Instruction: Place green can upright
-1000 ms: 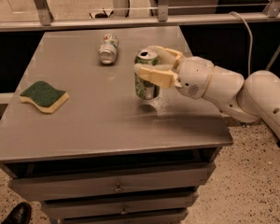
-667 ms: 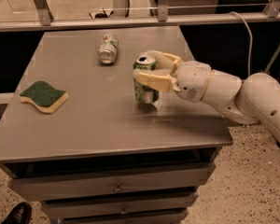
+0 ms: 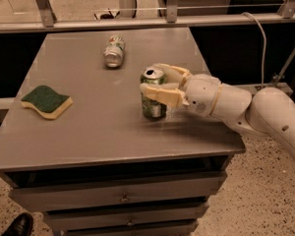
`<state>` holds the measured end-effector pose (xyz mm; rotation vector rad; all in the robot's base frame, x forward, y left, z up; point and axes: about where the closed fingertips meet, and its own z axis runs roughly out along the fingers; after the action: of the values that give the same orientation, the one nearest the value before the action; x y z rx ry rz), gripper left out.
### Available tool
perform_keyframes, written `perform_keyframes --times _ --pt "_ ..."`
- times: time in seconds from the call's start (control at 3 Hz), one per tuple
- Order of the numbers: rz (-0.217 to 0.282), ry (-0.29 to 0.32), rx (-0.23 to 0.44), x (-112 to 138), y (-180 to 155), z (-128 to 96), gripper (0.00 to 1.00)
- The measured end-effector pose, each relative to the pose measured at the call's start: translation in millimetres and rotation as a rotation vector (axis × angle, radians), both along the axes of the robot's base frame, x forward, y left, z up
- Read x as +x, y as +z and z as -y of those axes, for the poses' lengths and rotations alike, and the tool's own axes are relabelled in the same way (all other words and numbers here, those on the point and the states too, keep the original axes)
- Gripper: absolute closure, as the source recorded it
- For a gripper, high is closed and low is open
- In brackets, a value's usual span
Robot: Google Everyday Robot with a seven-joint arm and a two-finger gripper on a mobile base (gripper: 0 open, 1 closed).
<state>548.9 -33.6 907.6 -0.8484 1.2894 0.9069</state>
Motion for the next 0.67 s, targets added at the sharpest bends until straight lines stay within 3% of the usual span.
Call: perform_keyframes --times 0.33,0.67 --pt "0.022 0.015 -0.023 -4.8 -5.0 0.4 0.13" --pt "0.037 0.029 -0.052 -12.3 -5.1 6.4 0.00"
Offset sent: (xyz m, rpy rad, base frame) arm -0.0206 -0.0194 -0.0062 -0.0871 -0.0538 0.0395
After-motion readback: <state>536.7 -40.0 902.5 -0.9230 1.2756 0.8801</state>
